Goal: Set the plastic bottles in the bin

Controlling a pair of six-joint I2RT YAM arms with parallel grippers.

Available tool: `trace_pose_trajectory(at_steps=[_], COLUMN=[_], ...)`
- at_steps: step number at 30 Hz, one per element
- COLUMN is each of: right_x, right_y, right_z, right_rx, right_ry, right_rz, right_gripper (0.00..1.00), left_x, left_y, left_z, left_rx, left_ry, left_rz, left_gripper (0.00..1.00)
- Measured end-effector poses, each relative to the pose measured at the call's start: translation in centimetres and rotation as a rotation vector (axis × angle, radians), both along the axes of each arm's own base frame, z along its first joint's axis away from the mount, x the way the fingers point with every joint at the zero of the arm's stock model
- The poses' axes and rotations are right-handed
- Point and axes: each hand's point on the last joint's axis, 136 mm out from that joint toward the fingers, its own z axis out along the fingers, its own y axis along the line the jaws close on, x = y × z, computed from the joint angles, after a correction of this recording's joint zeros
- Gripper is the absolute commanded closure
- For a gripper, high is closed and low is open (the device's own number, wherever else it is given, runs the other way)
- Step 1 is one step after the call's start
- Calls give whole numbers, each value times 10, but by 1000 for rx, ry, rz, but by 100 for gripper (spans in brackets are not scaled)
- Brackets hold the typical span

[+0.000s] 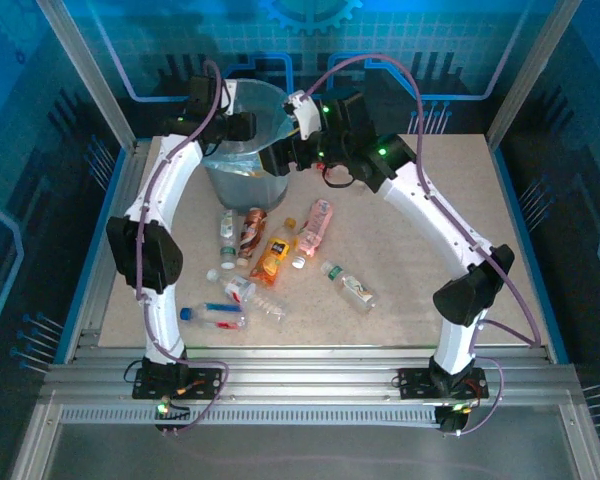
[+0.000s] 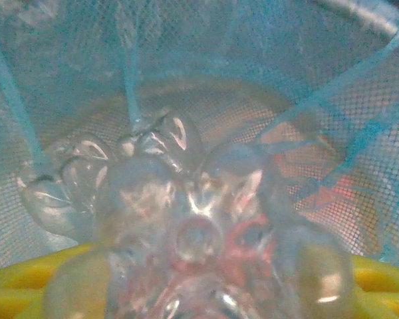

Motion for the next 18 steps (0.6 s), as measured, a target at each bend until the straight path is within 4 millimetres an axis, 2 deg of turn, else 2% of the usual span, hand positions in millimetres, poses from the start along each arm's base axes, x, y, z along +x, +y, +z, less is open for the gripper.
trace_pose_trajectory(at_steps=[4, 11, 18], right_x=[0, 1, 0], right_y=[0, 0, 0], right_z=[0, 0, 3], right_rx=[0, 1, 4], right_ry=[2, 4, 4], right_rz=[-4, -8, -8], right_gripper=[8, 8, 9], left_x=[0, 0, 2], left_y=[-2, -2, -3], left_z=[-5, -4, 13], left_rx=[0, -1, -11], left_ry=[9, 7, -25], left_rz=[-13, -14, -20], left_gripper=[14, 15, 15])
